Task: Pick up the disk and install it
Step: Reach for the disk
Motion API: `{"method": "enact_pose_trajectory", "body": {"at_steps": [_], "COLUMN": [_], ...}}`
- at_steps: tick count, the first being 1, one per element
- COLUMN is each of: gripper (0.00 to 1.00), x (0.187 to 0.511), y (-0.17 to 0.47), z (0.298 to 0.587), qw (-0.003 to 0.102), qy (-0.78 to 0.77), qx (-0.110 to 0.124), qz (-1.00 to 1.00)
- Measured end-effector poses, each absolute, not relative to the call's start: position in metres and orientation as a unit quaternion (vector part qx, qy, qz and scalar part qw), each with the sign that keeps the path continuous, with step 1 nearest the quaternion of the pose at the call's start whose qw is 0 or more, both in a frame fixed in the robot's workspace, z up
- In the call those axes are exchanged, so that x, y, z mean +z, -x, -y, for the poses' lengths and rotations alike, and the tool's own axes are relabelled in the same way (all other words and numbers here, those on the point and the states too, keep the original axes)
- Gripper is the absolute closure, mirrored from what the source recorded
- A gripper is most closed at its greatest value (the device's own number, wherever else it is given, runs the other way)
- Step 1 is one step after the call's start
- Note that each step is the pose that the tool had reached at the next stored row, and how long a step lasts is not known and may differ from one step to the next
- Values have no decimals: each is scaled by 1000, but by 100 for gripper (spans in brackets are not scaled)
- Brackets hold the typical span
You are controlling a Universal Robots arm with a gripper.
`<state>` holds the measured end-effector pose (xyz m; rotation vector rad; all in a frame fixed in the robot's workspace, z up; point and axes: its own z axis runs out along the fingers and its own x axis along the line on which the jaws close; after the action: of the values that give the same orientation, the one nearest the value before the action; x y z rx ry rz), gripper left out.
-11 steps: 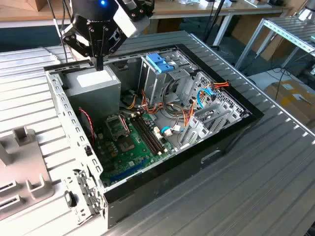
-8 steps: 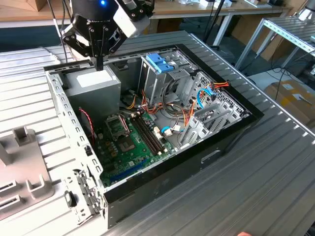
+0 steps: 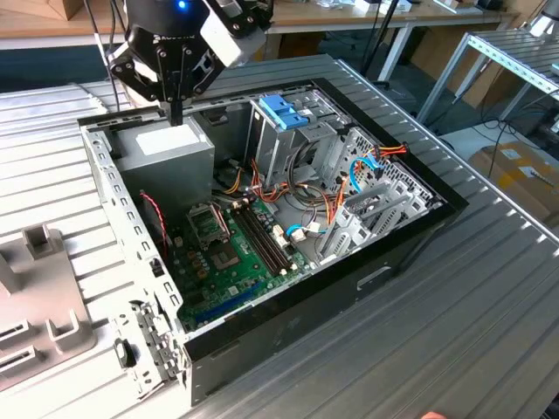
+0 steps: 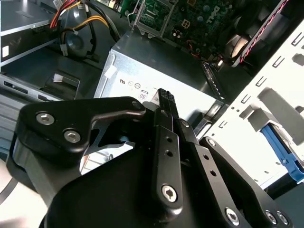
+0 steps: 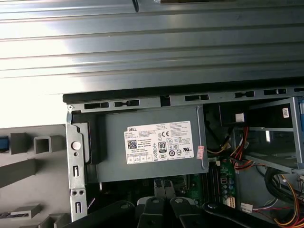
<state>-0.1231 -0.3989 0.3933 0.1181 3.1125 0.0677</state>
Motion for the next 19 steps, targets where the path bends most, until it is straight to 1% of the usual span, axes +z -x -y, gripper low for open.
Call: {"method": "enact_pose_trajectory", "body": {"at_steps": [19], "gripper": [89], "x": [393], "y": [135], "z": [399], "qw": [13], "qy": [-38], "qx": [22], "qz": [-999]}}
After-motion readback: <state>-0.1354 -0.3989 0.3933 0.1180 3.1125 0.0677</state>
